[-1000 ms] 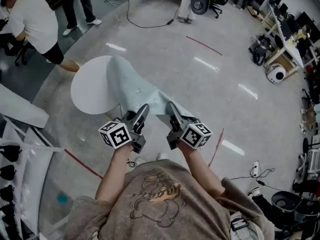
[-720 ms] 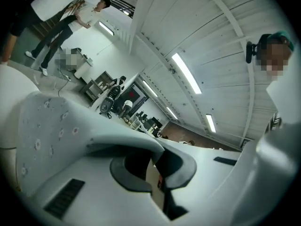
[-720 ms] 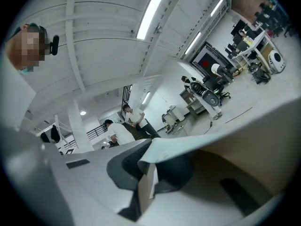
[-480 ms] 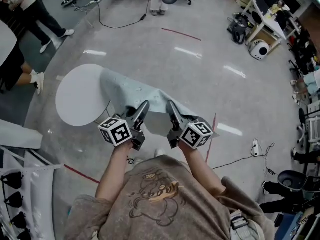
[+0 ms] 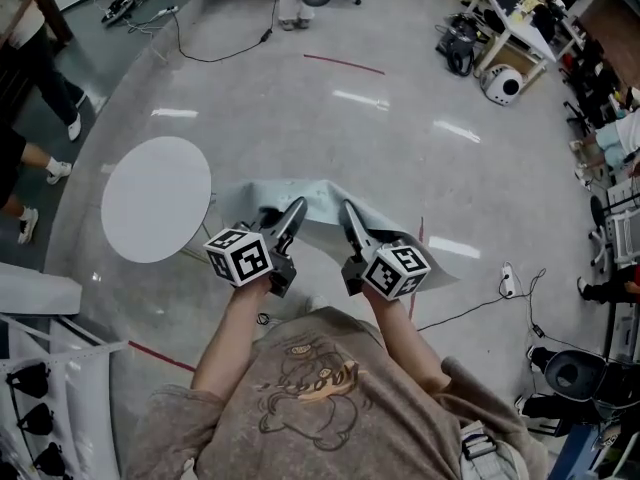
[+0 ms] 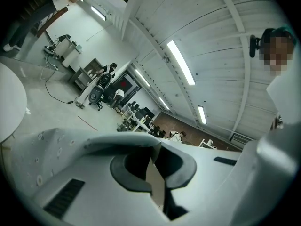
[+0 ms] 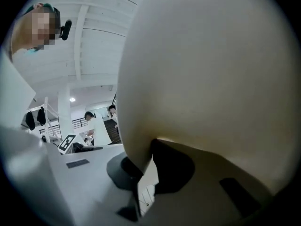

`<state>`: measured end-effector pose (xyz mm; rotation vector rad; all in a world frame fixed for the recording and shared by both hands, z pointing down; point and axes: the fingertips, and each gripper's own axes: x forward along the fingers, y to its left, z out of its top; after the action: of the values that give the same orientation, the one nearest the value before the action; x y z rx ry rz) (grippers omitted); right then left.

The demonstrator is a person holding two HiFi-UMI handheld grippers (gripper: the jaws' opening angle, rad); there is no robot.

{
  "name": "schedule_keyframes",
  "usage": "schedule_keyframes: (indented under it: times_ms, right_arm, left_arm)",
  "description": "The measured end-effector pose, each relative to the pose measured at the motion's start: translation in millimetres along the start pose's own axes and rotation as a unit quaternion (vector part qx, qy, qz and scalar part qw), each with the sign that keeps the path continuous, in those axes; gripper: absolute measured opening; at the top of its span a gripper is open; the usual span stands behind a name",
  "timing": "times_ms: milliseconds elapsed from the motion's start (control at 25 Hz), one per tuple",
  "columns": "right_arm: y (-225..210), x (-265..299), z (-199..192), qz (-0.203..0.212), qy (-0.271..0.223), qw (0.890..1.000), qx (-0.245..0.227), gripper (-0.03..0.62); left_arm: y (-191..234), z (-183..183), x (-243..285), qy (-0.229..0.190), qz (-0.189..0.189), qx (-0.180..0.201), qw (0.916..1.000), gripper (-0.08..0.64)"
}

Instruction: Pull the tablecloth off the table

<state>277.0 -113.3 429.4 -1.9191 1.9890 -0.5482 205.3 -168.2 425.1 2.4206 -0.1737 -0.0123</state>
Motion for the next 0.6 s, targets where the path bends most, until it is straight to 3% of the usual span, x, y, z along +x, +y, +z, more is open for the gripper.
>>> schedule_keyframes:
  times_ms: [360,600]
  right_arm:
    - [-8.5,-8.3,-1.4,-0.004,0.008,1.0,0.002,0.014]
    - [-5.6,-3.7,-5.1,0.019,0.021,1.0,0.007,0.014]
  left_arm:
    - [-2.9,-13.5,3.1,0.002,0.023,-0.01,0.9997,0.021]
    - [-4.3,-14.2,-7.7,-0.016,0.052,-0.006,0.9985,0.021]
